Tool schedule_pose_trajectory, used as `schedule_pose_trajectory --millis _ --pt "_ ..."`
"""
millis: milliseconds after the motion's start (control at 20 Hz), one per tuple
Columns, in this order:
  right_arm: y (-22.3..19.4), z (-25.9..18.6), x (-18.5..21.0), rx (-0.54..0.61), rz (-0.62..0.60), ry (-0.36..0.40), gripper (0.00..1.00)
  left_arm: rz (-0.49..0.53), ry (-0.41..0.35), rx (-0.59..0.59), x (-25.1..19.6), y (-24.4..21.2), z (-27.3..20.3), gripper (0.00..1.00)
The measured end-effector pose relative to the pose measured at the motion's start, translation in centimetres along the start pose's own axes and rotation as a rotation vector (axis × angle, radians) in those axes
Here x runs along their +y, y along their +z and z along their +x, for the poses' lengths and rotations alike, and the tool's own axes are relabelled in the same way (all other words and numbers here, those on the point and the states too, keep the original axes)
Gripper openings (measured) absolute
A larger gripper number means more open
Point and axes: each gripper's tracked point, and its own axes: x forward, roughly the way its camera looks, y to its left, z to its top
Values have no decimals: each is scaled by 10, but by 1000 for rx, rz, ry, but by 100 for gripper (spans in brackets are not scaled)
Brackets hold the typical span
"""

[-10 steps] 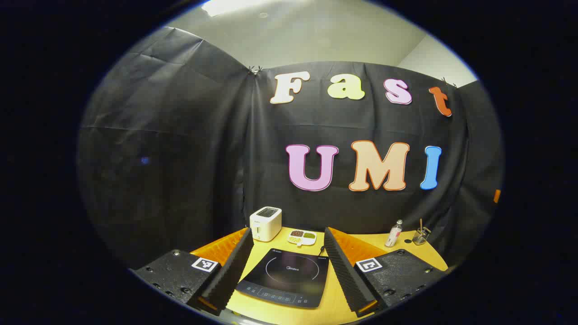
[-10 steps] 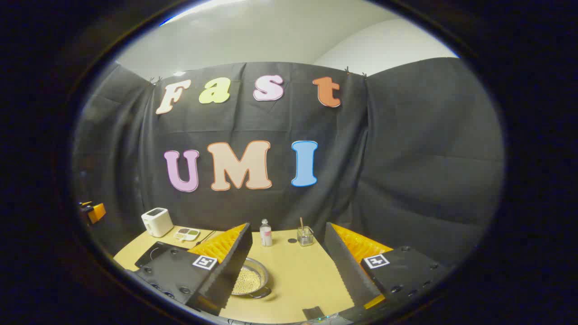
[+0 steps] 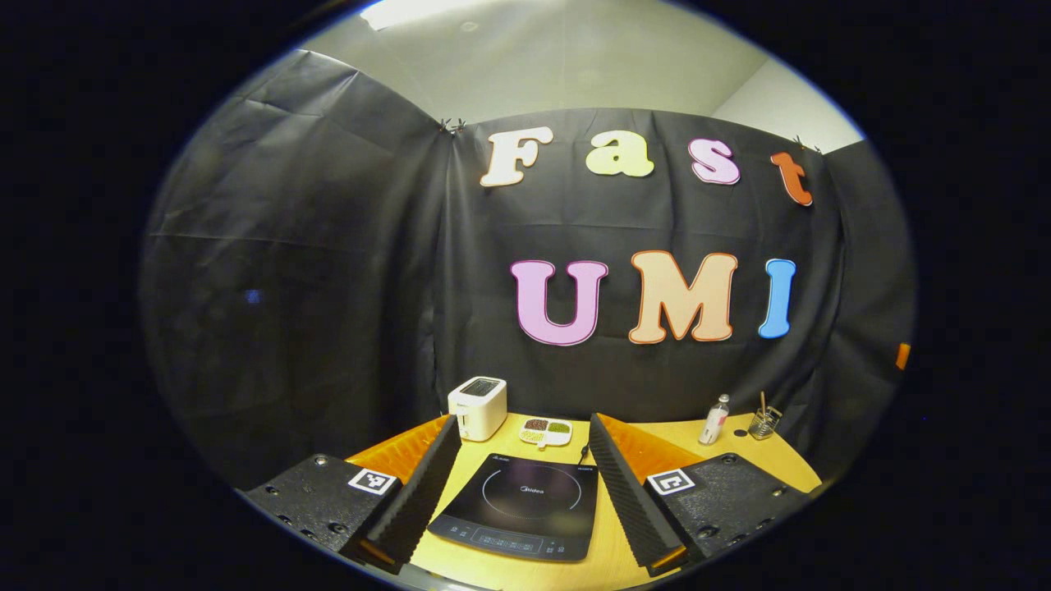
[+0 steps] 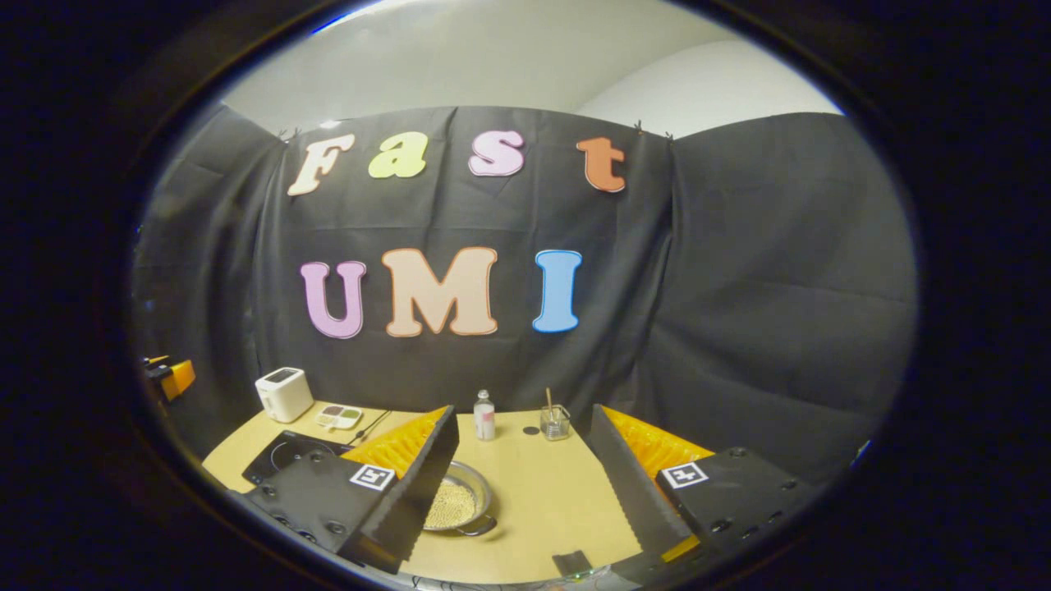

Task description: First push the handle of the pot to place it horizontally, then grasp the pot with both hands and set it on the induction cooktop.

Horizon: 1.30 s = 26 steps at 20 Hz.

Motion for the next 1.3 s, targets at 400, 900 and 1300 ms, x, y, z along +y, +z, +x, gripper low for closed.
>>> schedule_pose_trajectory --millis 400,900,1300 --pt "-5 7 3 15 26 6 99 13 -6 7 1 -3 2 95" --pt "-18 6 11 44 49 7 99 7 -54 82 -3 -24 8 92" --pt "-22 2 23 45 28 55 75 5 -37 94 4 -28 2 95"
